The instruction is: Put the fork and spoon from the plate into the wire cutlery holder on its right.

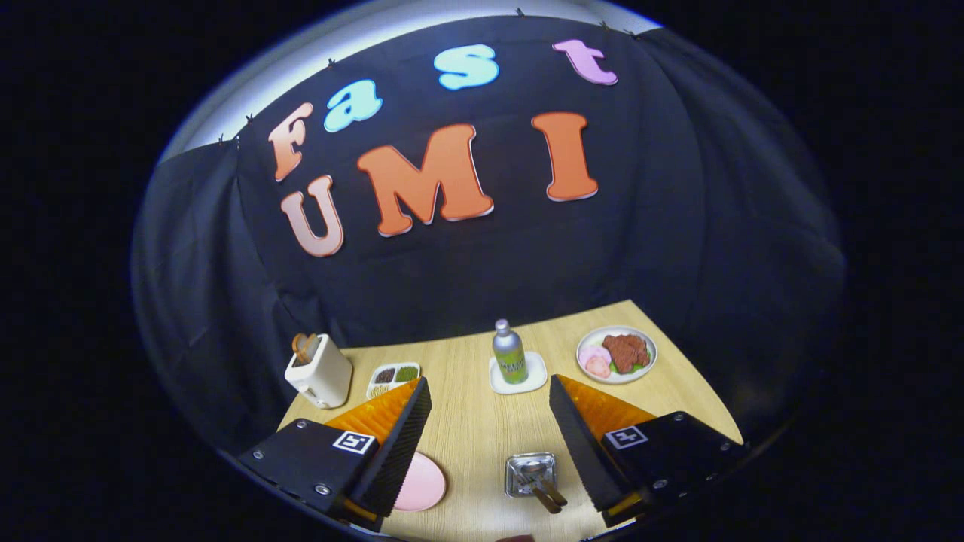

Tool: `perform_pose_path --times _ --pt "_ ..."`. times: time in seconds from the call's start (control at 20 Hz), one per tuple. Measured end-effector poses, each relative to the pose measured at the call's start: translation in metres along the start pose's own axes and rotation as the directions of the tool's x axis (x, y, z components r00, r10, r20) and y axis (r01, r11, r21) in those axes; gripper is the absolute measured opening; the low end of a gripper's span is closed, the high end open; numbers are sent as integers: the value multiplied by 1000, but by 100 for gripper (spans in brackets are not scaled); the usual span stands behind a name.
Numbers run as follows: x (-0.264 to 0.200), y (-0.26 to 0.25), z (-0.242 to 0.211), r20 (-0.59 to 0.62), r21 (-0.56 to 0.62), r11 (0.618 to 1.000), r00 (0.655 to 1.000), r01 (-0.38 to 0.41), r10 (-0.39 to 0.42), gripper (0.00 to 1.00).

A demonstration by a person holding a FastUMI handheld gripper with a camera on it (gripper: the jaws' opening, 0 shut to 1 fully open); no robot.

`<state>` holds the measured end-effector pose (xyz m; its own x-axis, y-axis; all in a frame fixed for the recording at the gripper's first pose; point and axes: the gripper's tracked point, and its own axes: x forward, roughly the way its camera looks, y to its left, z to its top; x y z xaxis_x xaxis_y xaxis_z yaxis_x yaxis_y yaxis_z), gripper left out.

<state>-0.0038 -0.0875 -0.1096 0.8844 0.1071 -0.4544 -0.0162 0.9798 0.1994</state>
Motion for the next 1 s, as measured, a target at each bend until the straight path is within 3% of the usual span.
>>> perform_pose_path --times 0.2,0.65,1.0 --pt "-15 8 33 133 -40 999 991 -10 16 96" --pt "-29 18 57 233 -34 999 972 -14 22 96" --pt "-39 36 83 330 -95 995 943 -3 34 96"
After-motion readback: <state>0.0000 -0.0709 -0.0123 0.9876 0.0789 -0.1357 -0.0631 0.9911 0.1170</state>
